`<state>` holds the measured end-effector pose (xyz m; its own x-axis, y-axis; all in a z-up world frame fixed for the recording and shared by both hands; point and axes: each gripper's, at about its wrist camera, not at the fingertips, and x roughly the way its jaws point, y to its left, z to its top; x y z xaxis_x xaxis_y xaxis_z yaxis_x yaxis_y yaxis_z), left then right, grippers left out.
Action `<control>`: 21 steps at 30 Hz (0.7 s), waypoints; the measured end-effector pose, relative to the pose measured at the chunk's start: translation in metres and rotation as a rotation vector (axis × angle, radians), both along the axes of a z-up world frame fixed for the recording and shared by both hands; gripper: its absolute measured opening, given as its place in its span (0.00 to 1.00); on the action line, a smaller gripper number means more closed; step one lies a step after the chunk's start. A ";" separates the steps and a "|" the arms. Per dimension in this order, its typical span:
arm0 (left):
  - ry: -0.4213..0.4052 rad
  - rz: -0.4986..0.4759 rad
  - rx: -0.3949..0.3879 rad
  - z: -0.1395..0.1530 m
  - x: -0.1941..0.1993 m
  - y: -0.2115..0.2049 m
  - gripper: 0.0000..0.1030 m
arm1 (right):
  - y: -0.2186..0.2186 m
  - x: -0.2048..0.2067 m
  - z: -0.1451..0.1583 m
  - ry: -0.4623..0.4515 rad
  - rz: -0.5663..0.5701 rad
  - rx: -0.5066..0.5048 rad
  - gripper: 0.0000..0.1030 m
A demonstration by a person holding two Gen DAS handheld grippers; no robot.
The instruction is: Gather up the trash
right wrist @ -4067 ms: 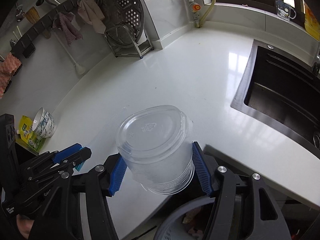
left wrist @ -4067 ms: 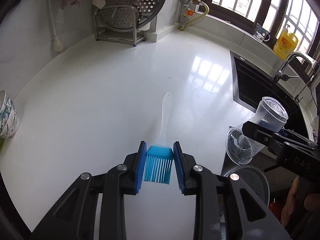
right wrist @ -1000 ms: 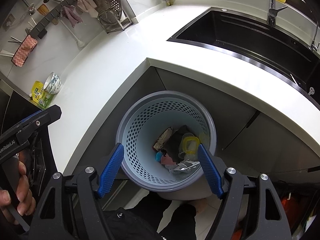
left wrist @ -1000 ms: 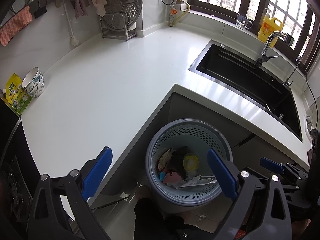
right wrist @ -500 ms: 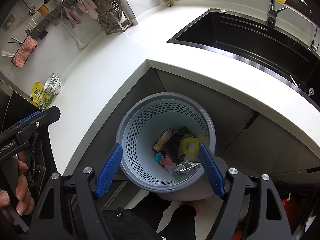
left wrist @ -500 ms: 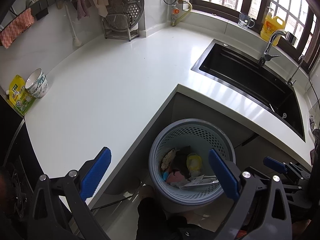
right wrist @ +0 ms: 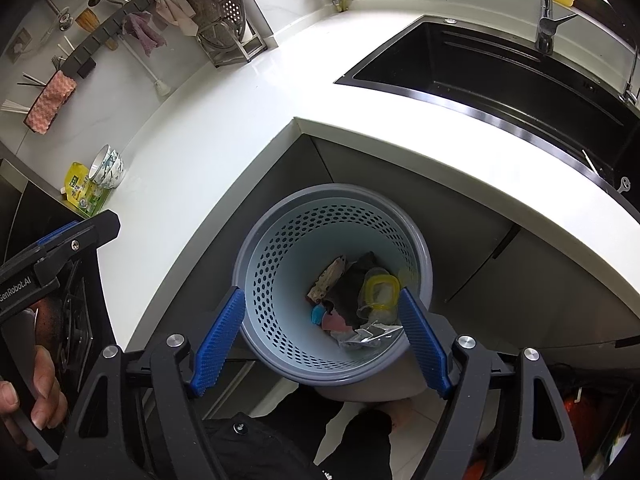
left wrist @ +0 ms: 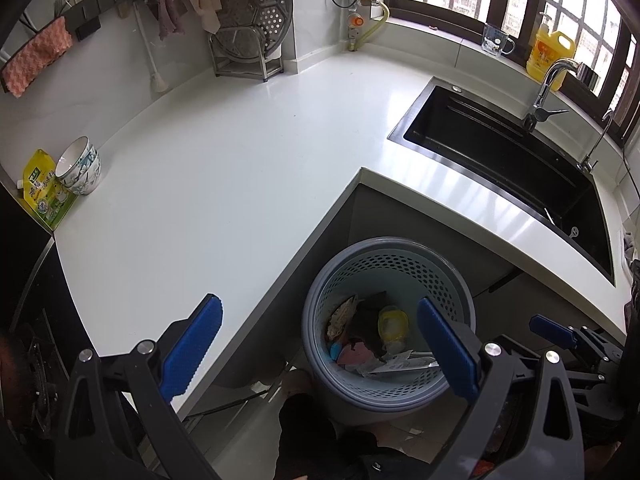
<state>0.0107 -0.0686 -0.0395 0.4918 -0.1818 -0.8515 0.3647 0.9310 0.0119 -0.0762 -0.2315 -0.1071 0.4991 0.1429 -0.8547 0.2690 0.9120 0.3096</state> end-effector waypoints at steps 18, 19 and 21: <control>-0.008 -0.014 0.006 0.005 -0.001 -0.002 0.93 | -0.006 0.004 -0.003 -0.009 0.008 0.022 0.73; -0.010 -0.013 0.007 0.005 -0.001 -0.002 0.93 | -0.006 0.004 -0.002 -0.009 0.009 0.022 0.73; -0.008 -0.007 0.012 0.006 0.000 -0.002 0.94 | -0.006 0.004 -0.002 -0.010 0.011 0.022 0.73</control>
<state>0.0106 -0.0702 -0.0338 0.4976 -0.1754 -0.8495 0.3712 0.9282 0.0257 -0.0720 -0.2373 -0.1092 0.5060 0.1672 -0.8462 0.2554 0.9080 0.3321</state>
